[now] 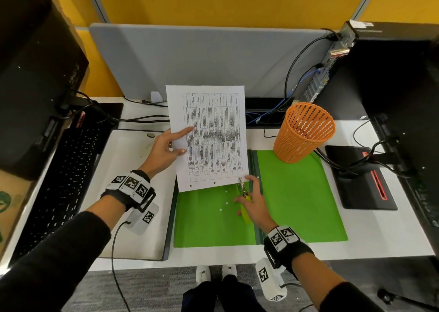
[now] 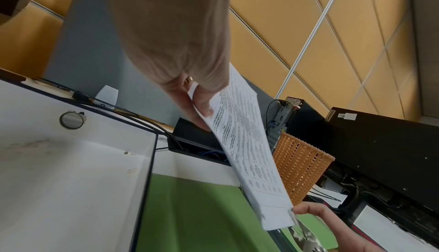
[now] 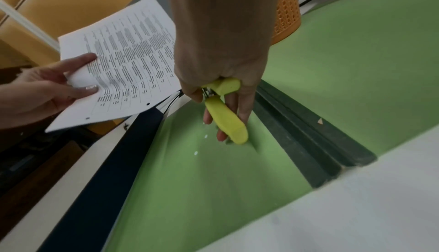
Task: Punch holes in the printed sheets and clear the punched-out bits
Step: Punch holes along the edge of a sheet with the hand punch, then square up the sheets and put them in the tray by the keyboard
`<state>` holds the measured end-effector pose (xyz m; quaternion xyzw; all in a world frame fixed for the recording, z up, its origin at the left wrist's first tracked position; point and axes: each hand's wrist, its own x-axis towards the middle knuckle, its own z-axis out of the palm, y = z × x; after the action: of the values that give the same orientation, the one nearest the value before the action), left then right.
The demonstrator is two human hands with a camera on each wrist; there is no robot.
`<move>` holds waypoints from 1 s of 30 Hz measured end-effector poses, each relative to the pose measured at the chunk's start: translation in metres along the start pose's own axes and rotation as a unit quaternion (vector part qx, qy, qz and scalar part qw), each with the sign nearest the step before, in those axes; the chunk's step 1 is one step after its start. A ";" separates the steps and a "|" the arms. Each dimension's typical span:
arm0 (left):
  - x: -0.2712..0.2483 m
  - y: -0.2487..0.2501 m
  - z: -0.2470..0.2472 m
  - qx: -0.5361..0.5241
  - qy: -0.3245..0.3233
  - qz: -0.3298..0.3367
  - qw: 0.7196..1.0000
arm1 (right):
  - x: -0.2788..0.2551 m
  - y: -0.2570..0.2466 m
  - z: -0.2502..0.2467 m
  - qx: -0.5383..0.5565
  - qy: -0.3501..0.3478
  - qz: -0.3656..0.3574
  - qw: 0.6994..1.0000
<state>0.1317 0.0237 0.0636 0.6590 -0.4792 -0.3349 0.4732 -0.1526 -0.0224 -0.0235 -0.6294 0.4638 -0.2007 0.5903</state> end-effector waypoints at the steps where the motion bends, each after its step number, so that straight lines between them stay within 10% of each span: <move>1: 0.000 0.000 -0.002 0.002 0.001 0.000 1.000 | -0.002 -0.001 0.000 -0.002 -0.012 -0.001 1.000; 15: -0.004 0.002 -0.008 0.007 0.005 -0.004 1.000 | -0.005 0.013 -0.010 -0.055 0.095 0.060 0.992; 21: -0.004 0.002 -0.013 0.006 0.008 -0.006 1.000 | 0.002 0.022 -0.049 -0.268 0.232 0.133 0.926; 26: -0.004 0.001 -0.011 0.014 0.010 -0.002 1.000 | 0.003 0.043 -0.092 -0.445 0.215 0.233 0.837; 30: -0.005 0.005 -0.006 0.009 0.008 0.006 1.000 | -0.001 0.059 -0.113 -0.429 0.173 0.225 0.858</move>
<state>0.1343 0.0296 0.0706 0.6628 -0.4821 -0.3228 0.4733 -0.2637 -0.0769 -0.0530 -0.6538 0.7276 0.0507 0.2015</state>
